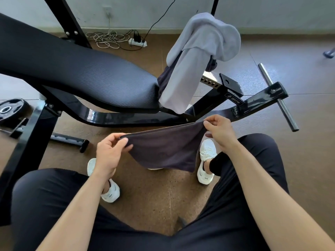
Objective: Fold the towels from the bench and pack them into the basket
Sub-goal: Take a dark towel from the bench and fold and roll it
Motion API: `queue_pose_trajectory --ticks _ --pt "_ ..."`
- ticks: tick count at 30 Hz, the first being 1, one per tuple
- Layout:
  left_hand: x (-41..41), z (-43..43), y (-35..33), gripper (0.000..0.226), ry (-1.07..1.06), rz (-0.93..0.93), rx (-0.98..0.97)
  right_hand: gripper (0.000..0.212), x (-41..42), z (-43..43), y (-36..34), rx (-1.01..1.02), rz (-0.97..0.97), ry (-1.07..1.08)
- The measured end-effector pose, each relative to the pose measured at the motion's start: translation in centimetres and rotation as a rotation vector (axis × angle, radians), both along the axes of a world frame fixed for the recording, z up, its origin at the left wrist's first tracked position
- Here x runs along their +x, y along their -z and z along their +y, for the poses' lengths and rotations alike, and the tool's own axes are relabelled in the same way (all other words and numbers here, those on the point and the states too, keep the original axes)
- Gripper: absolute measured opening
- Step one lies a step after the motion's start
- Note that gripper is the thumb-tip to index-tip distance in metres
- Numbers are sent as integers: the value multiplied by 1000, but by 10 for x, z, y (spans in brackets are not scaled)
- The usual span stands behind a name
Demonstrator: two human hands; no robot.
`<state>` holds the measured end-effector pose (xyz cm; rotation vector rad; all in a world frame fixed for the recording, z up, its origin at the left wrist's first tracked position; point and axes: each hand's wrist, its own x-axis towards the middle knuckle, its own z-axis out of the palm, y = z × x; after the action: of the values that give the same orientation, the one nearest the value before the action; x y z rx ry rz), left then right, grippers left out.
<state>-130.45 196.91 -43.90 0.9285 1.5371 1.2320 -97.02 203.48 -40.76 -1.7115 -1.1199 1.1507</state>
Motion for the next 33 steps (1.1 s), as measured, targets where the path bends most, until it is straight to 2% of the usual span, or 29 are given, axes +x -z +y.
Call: queue_pose_trajectory --ticks 3,5,7,9,11,14,18,20,23,28,33 --pt "-6 1 -3 22 -43 -49 95 13 -6 -1 2 -16 108 -8" --pt "-9 1 -6 23 -45 48 166 12 -12 -1 0 73 237 45" --pt "-10 -2 -10 29 -16 204 223 13 -17 -1 -1 178 288 48" --pt "-13 -4 -10 31 19 350 221 15 -18 -2 3 153 242 -18" --pt "-19 -4 -4 25 79 520 139 15 -15 -3 9 -3 129 -113" --pt "-23 -3 2 19 174 615 45 14 -11 -3 13 -85 51 -130" --pt "-23 -4 1 26 222 618 48 15 -9 -4 9 -4 19 -151" --pt "-26 -3 3 21 204 612 54 13 -8 -3 9 24 -27 -133" --pt "-26 -1 5 14 133 486 17 16 -8 -1 11 32 -57 -72" --pt "-15 -1 9 3 33 420 -24 16 -12 -2 18 65 -330 -44" --pt "2 1 4 2 6 272 -35 13 -31 -8 15 123 -313 -69"
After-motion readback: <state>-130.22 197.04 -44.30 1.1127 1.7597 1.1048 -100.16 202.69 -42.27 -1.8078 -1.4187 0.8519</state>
